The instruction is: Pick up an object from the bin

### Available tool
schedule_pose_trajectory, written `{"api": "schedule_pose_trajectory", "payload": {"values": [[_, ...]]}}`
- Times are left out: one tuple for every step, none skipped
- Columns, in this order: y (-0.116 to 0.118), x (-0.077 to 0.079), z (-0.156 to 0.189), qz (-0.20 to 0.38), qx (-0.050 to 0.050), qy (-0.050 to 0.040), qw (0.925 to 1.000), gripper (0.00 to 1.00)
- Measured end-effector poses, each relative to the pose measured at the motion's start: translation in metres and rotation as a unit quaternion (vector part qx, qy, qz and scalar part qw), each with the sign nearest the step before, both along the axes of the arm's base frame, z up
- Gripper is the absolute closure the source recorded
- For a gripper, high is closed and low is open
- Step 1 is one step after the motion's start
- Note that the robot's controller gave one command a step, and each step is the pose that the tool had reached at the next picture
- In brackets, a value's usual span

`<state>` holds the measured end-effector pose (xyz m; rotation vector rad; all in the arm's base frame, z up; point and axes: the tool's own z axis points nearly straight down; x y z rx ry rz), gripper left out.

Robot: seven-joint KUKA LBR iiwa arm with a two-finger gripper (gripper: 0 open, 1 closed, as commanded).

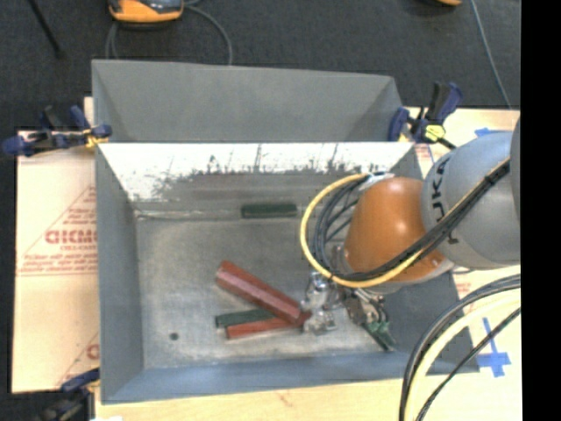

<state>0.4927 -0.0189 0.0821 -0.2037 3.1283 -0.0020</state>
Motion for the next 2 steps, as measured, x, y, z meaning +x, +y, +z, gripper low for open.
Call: {"api": "schedule_pose_trajectory", "payload": {"values": [[0.0000, 0.0000, 0.0001, 0.000, 0.000, 0.0000, 1.0000, 1.00], [-0.0003, -0.0008, 0.0022, 0.000, 0.000, 0.0019, 1.0000, 1.00]]}}
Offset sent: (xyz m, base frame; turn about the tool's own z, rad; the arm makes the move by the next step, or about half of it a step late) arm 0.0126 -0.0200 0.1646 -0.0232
